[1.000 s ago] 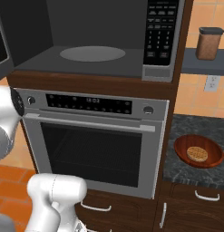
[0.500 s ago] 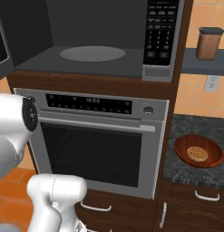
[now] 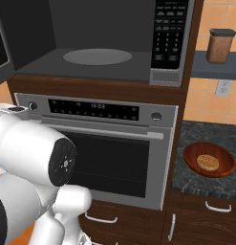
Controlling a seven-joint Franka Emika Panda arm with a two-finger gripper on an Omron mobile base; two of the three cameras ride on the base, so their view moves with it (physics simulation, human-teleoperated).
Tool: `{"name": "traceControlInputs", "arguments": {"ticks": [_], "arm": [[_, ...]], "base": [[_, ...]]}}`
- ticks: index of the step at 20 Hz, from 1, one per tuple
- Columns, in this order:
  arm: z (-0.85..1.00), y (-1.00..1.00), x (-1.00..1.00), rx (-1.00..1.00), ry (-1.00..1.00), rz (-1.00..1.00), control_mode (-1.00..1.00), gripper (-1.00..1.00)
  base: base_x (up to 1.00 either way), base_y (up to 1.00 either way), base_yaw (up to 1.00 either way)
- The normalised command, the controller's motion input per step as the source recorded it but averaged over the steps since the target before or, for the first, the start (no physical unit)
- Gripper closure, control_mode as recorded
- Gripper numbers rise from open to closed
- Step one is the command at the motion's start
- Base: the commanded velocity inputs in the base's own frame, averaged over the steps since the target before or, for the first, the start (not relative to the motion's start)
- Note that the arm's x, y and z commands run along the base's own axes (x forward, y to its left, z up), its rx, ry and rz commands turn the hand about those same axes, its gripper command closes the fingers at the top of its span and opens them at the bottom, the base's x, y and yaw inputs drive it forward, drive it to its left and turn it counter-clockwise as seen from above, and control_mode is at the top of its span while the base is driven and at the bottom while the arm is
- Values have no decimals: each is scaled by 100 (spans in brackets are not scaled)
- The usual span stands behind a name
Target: Open the microwave, place the bowl with waffle inside the microwave, then close the microwave door and turn it on.
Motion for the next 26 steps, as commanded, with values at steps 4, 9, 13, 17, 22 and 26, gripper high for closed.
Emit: {"name": "traceControlInputs", "arguments": {"ticks": [4,9,13,17,22,26], "arm": [[0,-91,18,-7,1,-29,-100,-100],[-28,-75,8,-22,0,-21,-100,-100],[-38,-74,13,-28,0,-13,-100,-100],[-23,-75,50,-26,0,-14,-100,-100],[-32,-77,65,-26,0,-14,-100,-100],[-53,-79,52,-29,0,-11,-100,-100]], "base": [[0,0,0],[0,0,0],[0,0,0],[0,0,0],[0,0,0],[0,0,0]]}}
